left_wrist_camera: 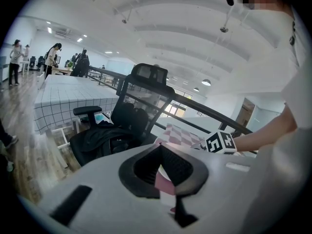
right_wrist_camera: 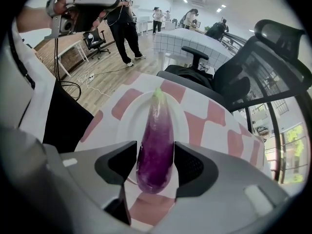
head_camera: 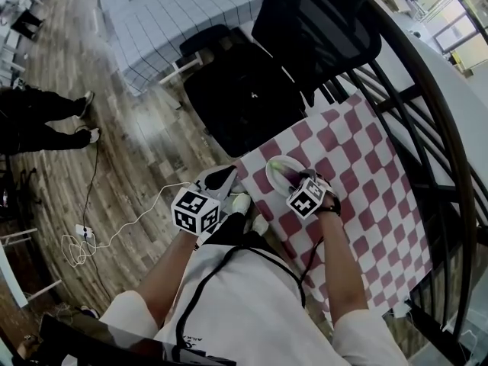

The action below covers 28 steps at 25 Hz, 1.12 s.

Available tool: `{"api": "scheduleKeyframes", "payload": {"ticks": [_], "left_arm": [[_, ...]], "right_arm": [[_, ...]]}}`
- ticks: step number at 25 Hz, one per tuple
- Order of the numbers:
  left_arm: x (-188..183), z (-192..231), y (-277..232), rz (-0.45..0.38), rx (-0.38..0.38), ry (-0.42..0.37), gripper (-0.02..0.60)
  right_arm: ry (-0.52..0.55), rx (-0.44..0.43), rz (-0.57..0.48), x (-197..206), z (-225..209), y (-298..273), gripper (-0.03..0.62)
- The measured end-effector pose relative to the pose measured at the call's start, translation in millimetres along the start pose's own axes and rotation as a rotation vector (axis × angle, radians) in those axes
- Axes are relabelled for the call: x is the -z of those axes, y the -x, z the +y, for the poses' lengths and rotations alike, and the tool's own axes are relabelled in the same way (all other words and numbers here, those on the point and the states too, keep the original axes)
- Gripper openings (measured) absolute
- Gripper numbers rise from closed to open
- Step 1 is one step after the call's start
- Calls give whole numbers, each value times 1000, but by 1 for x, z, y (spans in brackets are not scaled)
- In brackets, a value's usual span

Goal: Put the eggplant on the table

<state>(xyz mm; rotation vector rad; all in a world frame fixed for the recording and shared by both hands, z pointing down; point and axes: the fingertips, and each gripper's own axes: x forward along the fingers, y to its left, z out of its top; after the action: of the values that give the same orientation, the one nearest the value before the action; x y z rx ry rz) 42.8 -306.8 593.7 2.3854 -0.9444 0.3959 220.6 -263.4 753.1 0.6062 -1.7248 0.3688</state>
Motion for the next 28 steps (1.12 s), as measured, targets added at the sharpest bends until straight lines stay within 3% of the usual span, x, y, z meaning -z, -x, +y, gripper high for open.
{"api": "scheduleKeyframes", "payload": {"ticks": [16, 28], "left_arm": [[-9, -1, -2, 2, 10, -30, 3], [-21, -12, -3, -16, 23, -56, 3]], "right_arm": [[-39, 17, -25, 6, -9, 3, 250], [-145, -12, -137, -5, -8, 28, 265]]}}
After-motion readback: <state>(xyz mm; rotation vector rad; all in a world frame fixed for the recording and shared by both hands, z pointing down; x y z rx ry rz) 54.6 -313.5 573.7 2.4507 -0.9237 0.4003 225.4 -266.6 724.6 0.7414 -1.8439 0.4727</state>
